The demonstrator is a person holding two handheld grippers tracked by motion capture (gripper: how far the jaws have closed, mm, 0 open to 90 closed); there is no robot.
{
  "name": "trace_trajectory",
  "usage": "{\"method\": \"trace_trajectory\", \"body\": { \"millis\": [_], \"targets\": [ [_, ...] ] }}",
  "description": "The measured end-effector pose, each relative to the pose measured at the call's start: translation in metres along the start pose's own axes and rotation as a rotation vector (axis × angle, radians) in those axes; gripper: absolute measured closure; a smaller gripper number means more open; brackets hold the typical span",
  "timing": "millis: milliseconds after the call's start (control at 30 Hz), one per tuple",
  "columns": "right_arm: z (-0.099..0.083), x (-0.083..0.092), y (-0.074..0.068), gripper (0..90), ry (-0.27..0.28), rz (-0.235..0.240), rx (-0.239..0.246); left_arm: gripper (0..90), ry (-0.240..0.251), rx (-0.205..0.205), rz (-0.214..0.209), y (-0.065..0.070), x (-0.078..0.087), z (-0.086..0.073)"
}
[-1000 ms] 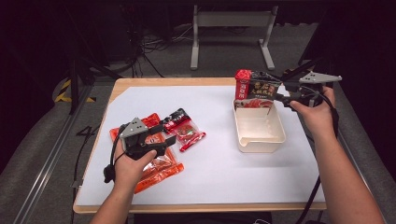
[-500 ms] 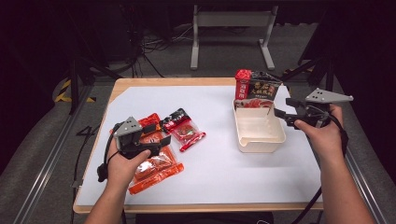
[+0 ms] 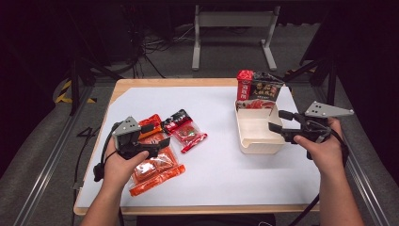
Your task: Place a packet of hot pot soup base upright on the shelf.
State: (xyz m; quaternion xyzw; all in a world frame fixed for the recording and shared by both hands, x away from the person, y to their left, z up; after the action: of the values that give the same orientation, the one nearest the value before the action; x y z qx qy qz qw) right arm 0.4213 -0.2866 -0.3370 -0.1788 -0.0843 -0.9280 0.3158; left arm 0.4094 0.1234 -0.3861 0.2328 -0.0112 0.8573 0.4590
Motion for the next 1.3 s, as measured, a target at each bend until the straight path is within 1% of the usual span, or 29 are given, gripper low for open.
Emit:
{"method": "trace_trajectory", "body": {
  "millis": [33,67,133,200,300,367,433,500,567,667,733,800,867,900,967,1000,1033,1067,1100,1133,1200,1300],
  "targets": [
    [-0.002,0.001,-0.002,35.2,-0.01,0.001,0.004,16.3,0.0,0.0,0.0,0.0,0.0,0.0],
    [-0.002,0.001,-0.002,35.2,-0.01,0.001,0.004,16.3,-0.002,0.001,0.006,-0.001,0.001,0.0],
    [-0.004,0.002,-0.004,34.9,-0.004,0.009,0.004,15.9,-0.004,0.004,0.002,-0.002,0.002,-0.001],
    [-0.007,0.003,-0.006,34.9,-0.007,0.014,0.006,15.8,-0.014,-0.006,0.003,-0.002,0.003,-0.001],
    [-0.01,0.003,-0.009,34.9,-0.009,0.012,0.012,15.7,-0.041,-0.04,0.017,-0.002,0.004,-0.001],
    [-0.011,0.002,-0.011,34.9,-0.005,0.011,0.011,15.7,-0.047,-0.053,0.029,-0.003,0.005,0.001],
    [-0.012,0.001,-0.015,34.8,-0.003,0.012,0.015,15.7,-0.05,-0.055,0.022,-0.003,0.007,0.001],
    [-0.013,0.0,-0.02,34.1,-0.013,0.02,0.02,15.6,-0.046,-0.05,0.017,-0.005,0.008,0.002],
    [-0.015,-0.003,-0.023,33.8,-0.016,0.029,0.019,15.5,-0.036,-0.029,0.013,-0.007,0.008,0.002],
    [-0.019,-0.006,-0.025,33.6,-0.026,0.039,0.014,15.5,-0.036,-0.025,0.011,-0.01,0.009,0.001],
    [-0.022,-0.009,-0.025,33.6,-0.037,0.042,0.012,15.3,-0.029,-0.008,0.014,-0.012,0.009,0.001],
    [-0.022,-0.009,-0.026,33.6,-0.038,0.043,0.013,15.3,-0.017,-0.008,0.021,-0.016,0.01,0.002],
    [-0.023,-0.01,-0.028,33.4,-0.043,0.045,0.017,15.0,0.003,0.017,0.03,-0.02,0.012,0.002],
    [-0.024,-0.011,-0.03,33.2,-0.044,0.048,0.021,14.8,0.011,0.026,0.049,-0.026,0.014,0.002],
    [-0.024,-0.011,-0.032,33.0,-0.046,0.05,0.026,14.8,0.028,0.044,0.071,-0.034,0.017,0.001],
    [-0.024,-0.011,-0.032,33.0,-0.046,0.05,0.026,14.8,0.028,0.044,0.071,-0.034,0.017,0.001],
    [-0.025,-0.011,-0.033,33.0,-0.047,0.052,0.027,14.8,0.033,0.053,0.082,-0.038,0.019,0.0],
    [-0.025,-0.011,-0.033,33.0,-0.046,0.052,0.031,14.8,0.039,0.061,0.11,-0.045,0.023,-0.002],
    [-0.025,-0.011,-0.033,33.0,-0.046,0.052,0.031,14.9,0.039,0.061,0.11,-0.045,0.023,-0.002],
    [-0.025,-0.011,-0.033,33.0,-0.044,0.051,0.03,14.9,0.046,0.065,0.126,-0.05,0.026,-0.003],
    [-0.025,-0.012,-0.033,33.0,-0.04,0.048,0.032,15.3,0.071,0.084,0.139,-0.057,0.03,-0.003],
    [-0.028,-0.016,-0.034,33.0,-0.053,0.051,0.037,15.8,0.088,0.102,0.169,-0.067,0.035,-0.006]
  ]
}}
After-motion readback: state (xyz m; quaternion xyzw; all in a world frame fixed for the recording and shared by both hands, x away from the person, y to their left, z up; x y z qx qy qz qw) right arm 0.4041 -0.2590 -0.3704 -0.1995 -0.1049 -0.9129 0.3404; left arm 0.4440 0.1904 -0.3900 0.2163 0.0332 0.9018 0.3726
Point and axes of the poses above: each handheld gripper's, and its own axes: x roughly backward along the jaws, z roughly out of its top, y roughly to its right, the point moved 7 cm from there along -x, roughly forward along the jaws, and after that the axes turned 7 degrees about -z, right-handed, at the moved point
